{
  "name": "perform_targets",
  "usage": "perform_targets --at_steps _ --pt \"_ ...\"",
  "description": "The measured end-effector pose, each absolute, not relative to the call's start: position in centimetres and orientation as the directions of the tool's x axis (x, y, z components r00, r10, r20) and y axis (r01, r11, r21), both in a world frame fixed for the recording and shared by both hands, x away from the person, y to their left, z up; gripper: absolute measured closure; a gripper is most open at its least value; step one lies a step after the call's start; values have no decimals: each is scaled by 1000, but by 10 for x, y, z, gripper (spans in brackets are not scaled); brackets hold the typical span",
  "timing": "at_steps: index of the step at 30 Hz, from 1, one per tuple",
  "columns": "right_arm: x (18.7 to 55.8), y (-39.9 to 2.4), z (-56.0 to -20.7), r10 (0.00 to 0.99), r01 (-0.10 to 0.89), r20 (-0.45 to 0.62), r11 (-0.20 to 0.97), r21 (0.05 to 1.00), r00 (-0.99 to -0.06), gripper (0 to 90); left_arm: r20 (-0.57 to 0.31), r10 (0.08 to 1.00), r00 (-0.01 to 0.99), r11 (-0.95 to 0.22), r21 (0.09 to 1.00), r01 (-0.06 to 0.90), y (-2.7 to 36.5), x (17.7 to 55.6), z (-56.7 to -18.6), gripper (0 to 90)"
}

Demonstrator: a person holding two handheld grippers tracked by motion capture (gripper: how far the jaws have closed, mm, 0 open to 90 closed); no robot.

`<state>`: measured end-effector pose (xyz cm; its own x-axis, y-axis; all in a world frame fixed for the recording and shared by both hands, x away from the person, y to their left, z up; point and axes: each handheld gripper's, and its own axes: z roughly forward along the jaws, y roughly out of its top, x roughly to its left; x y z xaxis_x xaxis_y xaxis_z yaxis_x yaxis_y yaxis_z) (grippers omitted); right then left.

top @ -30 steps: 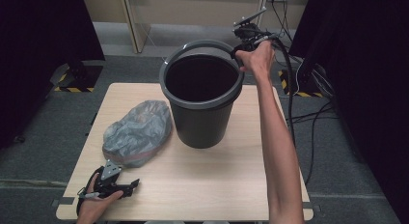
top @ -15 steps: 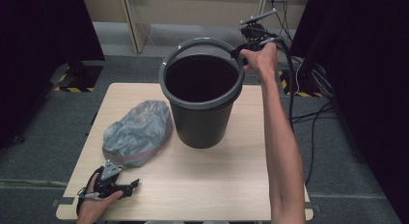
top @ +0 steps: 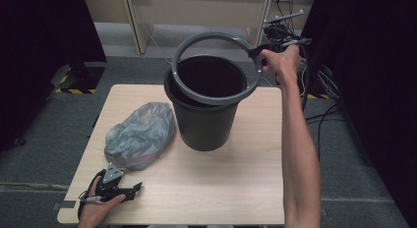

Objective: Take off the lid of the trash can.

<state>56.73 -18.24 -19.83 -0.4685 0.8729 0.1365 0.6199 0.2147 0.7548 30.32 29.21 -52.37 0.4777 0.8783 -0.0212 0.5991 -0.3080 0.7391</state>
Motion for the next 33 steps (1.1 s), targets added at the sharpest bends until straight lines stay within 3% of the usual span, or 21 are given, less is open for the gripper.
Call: perform_targets --at_steps 15,33 --pt "535 -320 -210 931 623 207 28 782 -301 785 -21 879 477 -308 739 599 292 303 -524 120" --pt "506 -414 -275 967 671 218 -76 737 -130 784 -20 879 477 -308 738 600 292 304 -524 120"
